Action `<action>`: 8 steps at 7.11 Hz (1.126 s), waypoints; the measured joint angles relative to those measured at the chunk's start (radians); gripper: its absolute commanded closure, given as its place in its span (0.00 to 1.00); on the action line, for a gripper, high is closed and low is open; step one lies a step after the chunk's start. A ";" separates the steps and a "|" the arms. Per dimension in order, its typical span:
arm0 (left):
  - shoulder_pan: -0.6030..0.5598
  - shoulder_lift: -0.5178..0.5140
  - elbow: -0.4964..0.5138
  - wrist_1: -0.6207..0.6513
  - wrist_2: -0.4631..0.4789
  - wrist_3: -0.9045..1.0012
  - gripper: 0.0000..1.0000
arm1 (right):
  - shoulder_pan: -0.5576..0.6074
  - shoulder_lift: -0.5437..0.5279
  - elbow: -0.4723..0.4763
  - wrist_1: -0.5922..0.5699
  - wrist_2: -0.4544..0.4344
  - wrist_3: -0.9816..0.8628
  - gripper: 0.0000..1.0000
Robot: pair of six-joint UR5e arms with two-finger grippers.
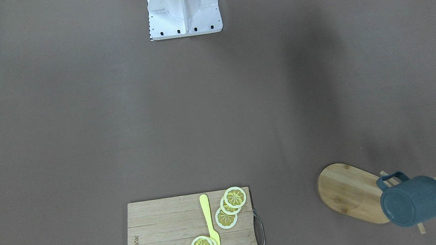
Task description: Hang cup on storage rack
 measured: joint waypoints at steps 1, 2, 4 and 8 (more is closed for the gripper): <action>0.001 0.002 0.000 0.000 0.000 0.001 0.02 | 0.000 -0.001 -0.001 0.000 0.002 0.000 0.00; 0.001 0.004 -0.001 0.001 0.000 0.001 0.02 | 0.000 -0.001 -0.001 0.001 0.002 0.000 0.00; 0.001 0.011 -0.002 0.002 -0.003 0.000 0.02 | 0.000 -0.001 0.001 0.003 0.000 0.000 0.00; 0.001 0.020 -0.005 -0.002 -0.009 0.001 0.02 | -0.003 0.006 0.005 0.003 -0.003 0.000 0.00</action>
